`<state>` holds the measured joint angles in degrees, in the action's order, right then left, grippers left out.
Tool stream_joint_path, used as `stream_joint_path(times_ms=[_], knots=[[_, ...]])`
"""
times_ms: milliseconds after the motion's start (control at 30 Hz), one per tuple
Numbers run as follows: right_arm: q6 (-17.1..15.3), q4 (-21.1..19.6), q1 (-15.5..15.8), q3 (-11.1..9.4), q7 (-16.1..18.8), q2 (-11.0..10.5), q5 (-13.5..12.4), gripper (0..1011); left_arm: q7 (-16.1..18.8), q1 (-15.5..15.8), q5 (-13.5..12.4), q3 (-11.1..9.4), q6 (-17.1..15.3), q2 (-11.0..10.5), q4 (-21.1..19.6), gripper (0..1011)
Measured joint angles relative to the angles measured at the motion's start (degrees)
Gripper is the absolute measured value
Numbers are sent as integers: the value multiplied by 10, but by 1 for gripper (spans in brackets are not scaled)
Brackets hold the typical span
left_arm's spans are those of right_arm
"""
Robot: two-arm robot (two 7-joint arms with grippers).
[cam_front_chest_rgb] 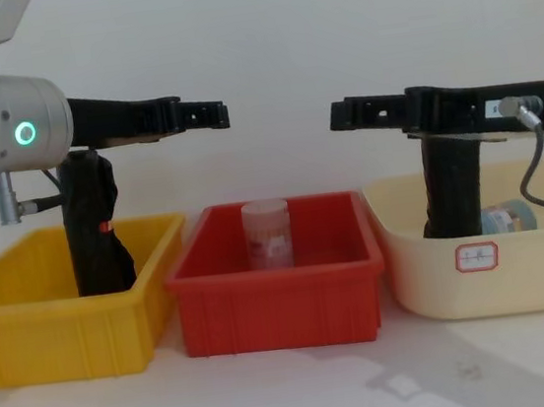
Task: Pick up the garbage bag with the one hand and transfer it to the other hand.
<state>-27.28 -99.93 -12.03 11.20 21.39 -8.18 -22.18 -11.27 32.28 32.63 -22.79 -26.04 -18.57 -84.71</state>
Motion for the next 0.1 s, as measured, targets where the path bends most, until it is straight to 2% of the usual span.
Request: stream_joint_path(times_ms=[100], knots=[[0,-3,3,0,2,0,-1,1001,0,0,0,0,0,0,0,1000]])
